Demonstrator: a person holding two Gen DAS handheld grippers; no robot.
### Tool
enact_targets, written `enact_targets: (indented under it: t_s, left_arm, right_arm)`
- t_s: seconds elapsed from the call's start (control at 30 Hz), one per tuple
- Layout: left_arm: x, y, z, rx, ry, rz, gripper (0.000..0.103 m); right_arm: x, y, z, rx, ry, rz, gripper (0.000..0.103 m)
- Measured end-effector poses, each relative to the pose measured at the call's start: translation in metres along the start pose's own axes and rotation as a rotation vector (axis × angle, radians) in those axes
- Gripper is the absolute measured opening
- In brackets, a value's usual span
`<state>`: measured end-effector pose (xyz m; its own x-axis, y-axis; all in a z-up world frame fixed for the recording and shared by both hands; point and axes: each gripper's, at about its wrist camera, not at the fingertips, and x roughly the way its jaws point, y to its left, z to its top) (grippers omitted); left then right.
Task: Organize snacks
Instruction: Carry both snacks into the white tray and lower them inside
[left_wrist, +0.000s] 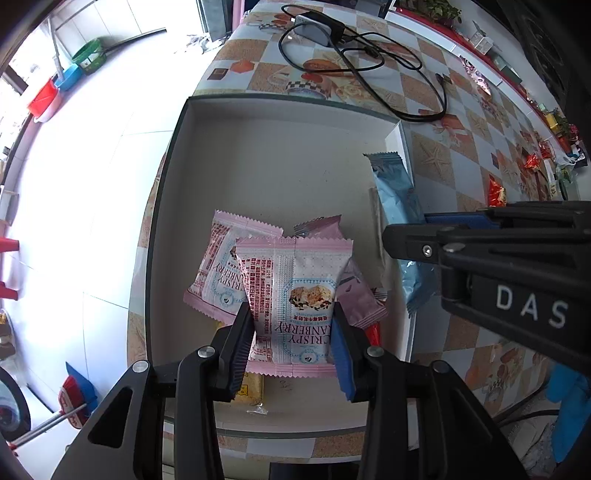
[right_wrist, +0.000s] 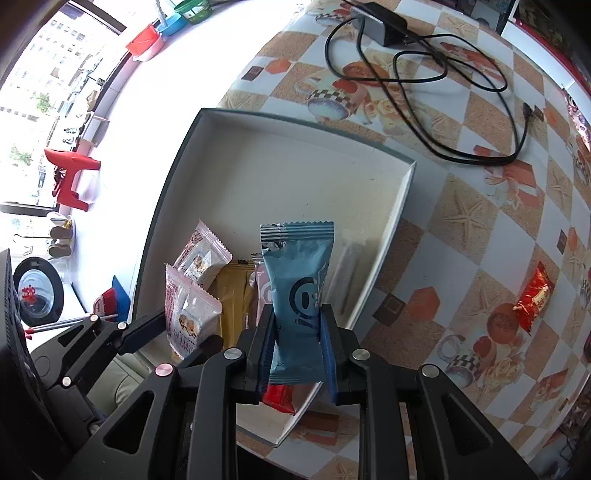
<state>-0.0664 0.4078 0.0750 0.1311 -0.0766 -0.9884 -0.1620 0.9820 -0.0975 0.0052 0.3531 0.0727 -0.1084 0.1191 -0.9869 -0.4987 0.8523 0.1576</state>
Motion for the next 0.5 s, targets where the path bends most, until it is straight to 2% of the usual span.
enact_targets:
  t_s: [0.4,0.5]
  left_arm:
    - [0.0088,0.0049,-0.0081,0.001,0.033,0.012,0.044]
    - [0.0093,0.0042,-0.0075,0.002,0.033,0.034,0.052]
  right_arm:
    - [0.0082,0.0037,0.0003,0.031,0.026,0.003,0.024]
    - [0.0088,0.0019,0.0001,0.040,0.034,0.005,0.025]
